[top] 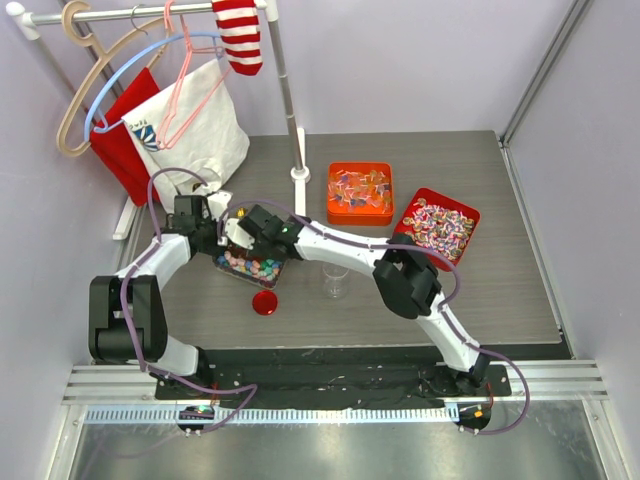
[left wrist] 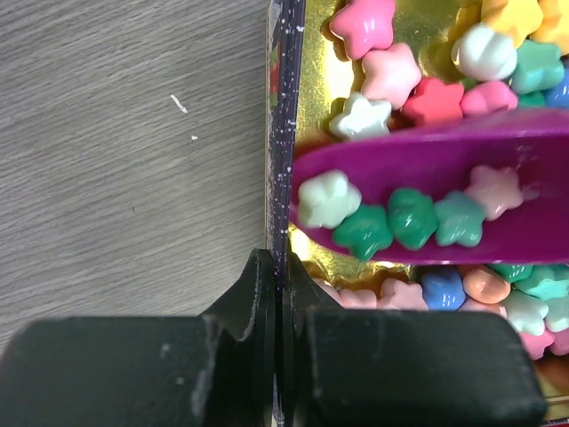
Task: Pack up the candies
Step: Scoop the fake candies from the storage box.
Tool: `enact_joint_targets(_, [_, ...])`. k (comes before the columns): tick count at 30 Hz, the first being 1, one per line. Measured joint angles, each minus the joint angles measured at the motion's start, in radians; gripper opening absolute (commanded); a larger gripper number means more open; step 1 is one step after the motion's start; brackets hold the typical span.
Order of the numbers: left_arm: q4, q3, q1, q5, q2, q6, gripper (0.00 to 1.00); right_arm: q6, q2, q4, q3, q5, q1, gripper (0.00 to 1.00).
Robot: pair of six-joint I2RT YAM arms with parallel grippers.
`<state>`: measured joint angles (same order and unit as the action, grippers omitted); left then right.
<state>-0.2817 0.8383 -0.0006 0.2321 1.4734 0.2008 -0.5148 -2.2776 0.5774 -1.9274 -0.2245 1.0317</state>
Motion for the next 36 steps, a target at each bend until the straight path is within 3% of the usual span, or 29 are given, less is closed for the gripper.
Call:
enact_joint_targets(23, [0.015,0.001,0.006,0.015,0.02,-0.01,0.0,0.081,0.108,0.039,0.061,0.254,-0.109,0.01])
enact_joint_targets(36, [0.016,0.016,0.079,0.049,0.074,-0.044,0.0,0.071,0.32,0.073,0.156,0.337,-0.158,0.01])
